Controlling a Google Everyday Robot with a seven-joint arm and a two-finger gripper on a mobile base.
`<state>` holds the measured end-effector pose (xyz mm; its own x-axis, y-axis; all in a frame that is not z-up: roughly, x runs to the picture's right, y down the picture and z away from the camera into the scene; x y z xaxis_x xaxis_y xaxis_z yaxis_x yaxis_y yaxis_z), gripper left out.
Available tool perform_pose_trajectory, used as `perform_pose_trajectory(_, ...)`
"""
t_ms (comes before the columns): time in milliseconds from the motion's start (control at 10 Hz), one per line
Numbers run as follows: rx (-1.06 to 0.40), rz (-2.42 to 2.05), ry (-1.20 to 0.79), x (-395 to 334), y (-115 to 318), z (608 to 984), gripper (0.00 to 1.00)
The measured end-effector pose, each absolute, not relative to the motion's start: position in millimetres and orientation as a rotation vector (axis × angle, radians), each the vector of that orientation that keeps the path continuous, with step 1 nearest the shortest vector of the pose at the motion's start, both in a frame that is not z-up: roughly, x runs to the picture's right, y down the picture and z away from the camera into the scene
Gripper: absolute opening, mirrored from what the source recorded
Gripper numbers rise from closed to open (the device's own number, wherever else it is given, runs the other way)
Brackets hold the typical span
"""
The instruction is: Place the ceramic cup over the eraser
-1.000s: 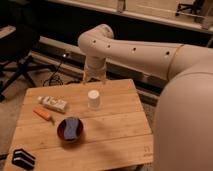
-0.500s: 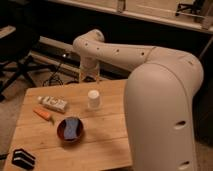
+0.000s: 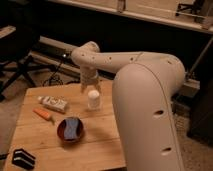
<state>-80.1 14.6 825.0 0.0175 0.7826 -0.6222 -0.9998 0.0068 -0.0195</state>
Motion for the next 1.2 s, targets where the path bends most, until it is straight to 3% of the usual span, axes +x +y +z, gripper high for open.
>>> perform_pose_trajectory(400, -0.607, 1.6, 0.415, -73, 17, 851, 0.66)
perform_pose_trajectory(1200, -0.626, 1.529, 0.37, -78, 2, 857, 0.66)
